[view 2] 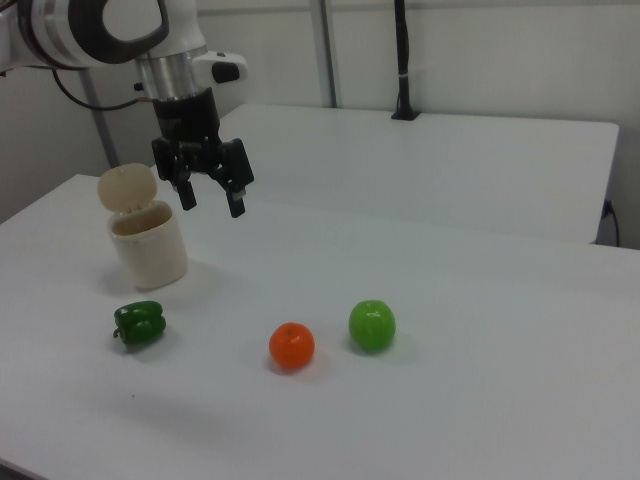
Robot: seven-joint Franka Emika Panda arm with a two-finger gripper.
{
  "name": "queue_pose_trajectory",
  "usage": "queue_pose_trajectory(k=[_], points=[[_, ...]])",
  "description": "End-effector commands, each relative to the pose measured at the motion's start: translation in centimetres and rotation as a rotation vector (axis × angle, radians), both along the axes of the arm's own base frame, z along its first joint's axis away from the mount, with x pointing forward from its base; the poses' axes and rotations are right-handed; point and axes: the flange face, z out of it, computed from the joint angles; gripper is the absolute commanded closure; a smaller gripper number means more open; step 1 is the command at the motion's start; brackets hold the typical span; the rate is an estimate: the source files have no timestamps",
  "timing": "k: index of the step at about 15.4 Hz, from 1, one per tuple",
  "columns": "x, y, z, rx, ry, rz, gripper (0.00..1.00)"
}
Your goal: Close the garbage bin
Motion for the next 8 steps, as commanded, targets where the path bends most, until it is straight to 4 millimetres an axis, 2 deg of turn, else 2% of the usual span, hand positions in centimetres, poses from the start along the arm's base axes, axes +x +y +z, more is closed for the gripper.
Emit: queue_pose_trajectory(k=[1, 4, 6, 7, 8], points=[[0.56, -1.02, -0.59, -0.002, -0.023, -0.006, 0.00], [0.58, -1.20, -0.57, -0.002, -0.025, -0.005, 0.00], [0.60, -1.16, -0.56, 0.001, -0.027, -0.002, 0.10], [0.62, -1.16, -0.55, 0.002, -0.028, 0.001, 0.26], [0.74, -1.23, -0.57, 0.002, -0.034, 0.000, 0.50]])
